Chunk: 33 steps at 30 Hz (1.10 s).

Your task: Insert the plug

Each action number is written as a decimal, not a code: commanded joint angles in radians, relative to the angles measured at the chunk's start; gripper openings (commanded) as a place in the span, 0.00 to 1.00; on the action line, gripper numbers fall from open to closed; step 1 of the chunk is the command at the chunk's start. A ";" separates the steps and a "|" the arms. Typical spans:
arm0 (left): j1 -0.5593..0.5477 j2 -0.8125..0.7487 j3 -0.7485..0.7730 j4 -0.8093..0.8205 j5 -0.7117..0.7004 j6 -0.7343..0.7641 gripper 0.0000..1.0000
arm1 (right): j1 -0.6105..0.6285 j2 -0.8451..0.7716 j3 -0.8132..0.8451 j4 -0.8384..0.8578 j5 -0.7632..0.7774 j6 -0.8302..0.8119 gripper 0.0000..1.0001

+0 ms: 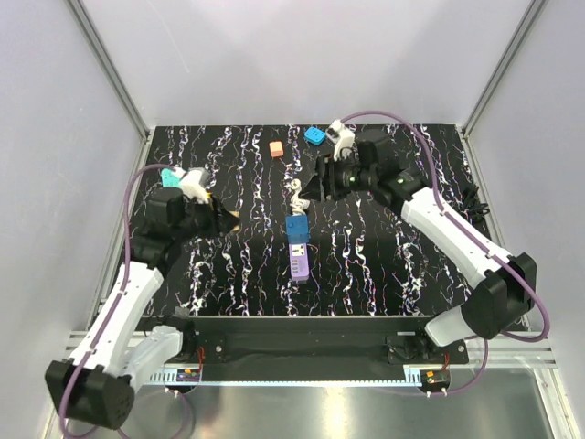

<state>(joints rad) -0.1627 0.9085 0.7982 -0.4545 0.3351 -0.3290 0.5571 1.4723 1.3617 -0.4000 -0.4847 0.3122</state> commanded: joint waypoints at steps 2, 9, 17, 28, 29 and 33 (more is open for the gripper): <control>-0.184 -0.051 0.053 0.071 0.053 0.174 0.00 | -0.020 0.009 0.095 -0.084 -0.253 0.064 0.57; -0.475 -0.048 0.105 0.057 -0.111 0.235 0.00 | -0.016 0.040 0.085 -0.157 -0.410 0.087 0.59; -0.658 0.019 0.144 0.054 -0.277 0.269 0.00 | 0.084 0.082 0.122 -0.257 -0.365 0.039 0.68; -0.709 0.033 0.151 0.068 -0.288 0.288 0.00 | 0.150 0.166 0.154 -0.313 -0.310 -0.008 0.63; -0.710 0.033 0.150 0.074 -0.280 0.289 0.00 | 0.150 0.171 0.158 -0.313 -0.305 -0.007 0.62; -0.712 0.029 0.134 0.096 -0.263 0.288 0.00 | 0.150 0.201 0.186 -0.313 -0.304 -0.002 0.59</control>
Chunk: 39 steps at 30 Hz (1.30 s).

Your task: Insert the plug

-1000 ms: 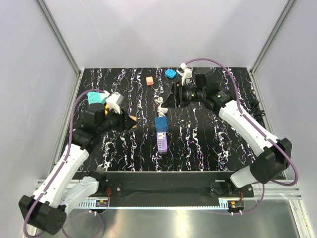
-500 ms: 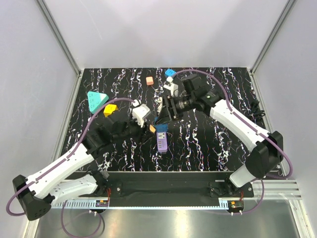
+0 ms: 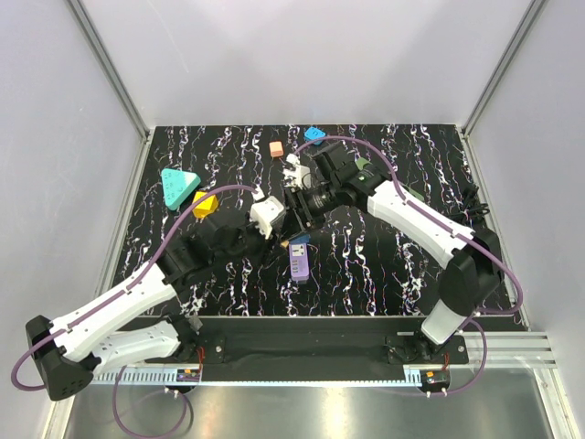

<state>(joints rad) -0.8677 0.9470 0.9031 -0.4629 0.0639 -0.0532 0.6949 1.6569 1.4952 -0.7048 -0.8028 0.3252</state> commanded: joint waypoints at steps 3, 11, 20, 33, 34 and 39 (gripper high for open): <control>-0.008 -0.010 0.026 0.112 0.007 0.012 0.00 | 0.015 0.032 0.071 -0.010 0.013 -0.012 0.57; -0.013 -0.002 0.023 0.130 0.014 0.016 0.00 | 0.029 0.060 0.057 -0.012 -0.036 -0.028 0.49; -0.017 -0.010 0.026 0.130 -0.003 0.039 0.00 | 0.040 0.098 0.065 -0.050 -0.105 -0.060 0.41; -0.022 0.002 0.054 0.099 -0.009 0.047 0.26 | 0.064 0.169 0.146 -0.128 -0.072 -0.101 0.00; -0.022 0.003 0.057 0.099 -0.006 0.047 0.37 | 0.064 0.168 0.149 -0.125 -0.059 -0.115 0.00; -0.022 -0.046 0.037 0.109 0.005 0.046 0.85 | 0.038 0.161 0.197 -0.104 0.010 -0.132 0.00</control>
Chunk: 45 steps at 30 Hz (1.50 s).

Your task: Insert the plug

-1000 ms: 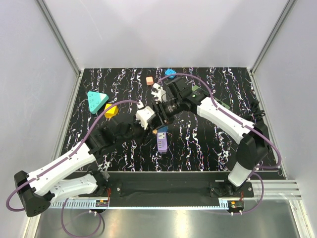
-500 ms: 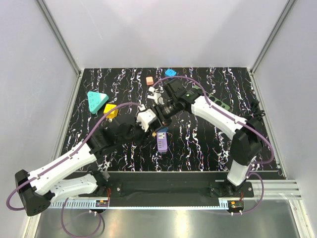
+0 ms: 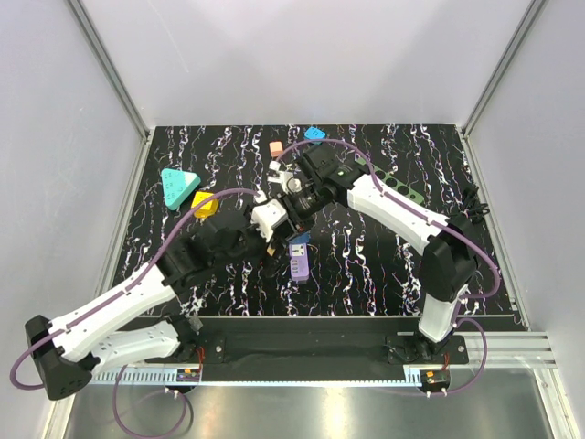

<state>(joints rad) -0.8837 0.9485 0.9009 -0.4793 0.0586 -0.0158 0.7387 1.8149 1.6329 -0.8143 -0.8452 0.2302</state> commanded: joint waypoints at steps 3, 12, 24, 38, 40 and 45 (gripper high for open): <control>-0.006 -0.083 0.030 0.128 0.026 0.010 0.96 | -0.080 0.012 0.093 0.023 0.038 -0.034 0.00; -0.005 -0.114 0.084 0.071 -0.320 0.010 0.99 | -0.246 0.001 0.123 -0.012 0.529 -0.268 0.00; 0.057 -0.017 0.110 0.024 -0.505 0.043 0.99 | -0.516 0.392 0.674 -0.335 0.765 -0.679 0.00; 0.052 -0.022 0.113 0.007 -0.523 0.019 0.99 | -0.693 0.389 0.553 -0.358 0.543 -1.108 0.00; 0.052 -0.013 0.118 0.002 -0.531 0.019 0.99 | -0.706 0.411 0.555 -0.365 0.554 -1.125 0.00; 0.052 -0.007 0.118 -0.005 -0.546 0.020 0.99 | -0.734 0.455 0.596 -0.428 0.545 -1.172 0.00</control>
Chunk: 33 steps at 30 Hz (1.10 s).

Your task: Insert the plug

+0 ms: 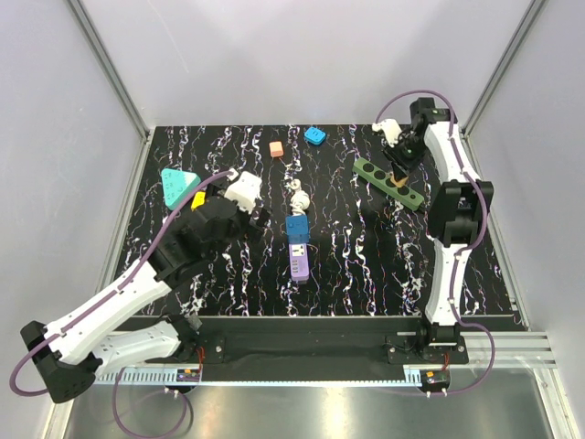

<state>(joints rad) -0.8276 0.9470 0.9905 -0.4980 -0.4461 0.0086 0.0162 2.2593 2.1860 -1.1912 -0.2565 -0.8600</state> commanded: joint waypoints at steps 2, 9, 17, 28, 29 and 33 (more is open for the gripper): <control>-0.004 -0.007 0.028 0.015 -0.045 -0.006 0.99 | -0.010 0.020 0.058 -0.071 -0.050 -0.093 0.00; -0.004 0.004 0.028 0.012 -0.052 -0.006 0.99 | -0.051 0.039 0.058 -0.117 -0.001 -0.140 0.00; -0.005 0.030 0.033 0.010 -0.028 -0.006 0.99 | -0.081 0.069 0.112 -0.111 -0.020 -0.149 0.00; -0.004 0.042 0.036 0.003 -0.037 -0.004 0.99 | -0.079 0.155 0.212 -0.151 -0.073 -0.146 0.00; -0.005 0.044 0.037 0.003 -0.036 -0.005 0.99 | -0.079 0.155 0.209 -0.154 -0.067 -0.146 0.00; -0.004 0.045 0.037 -0.001 -0.034 -0.004 0.99 | -0.079 0.141 0.202 -0.162 -0.075 -0.152 0.00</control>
<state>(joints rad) -0.8284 0.9905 0.9905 -0.5262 -0.4686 0.0071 -0.0662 2.4065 2.3577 -1.3071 -0.2920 -0.9974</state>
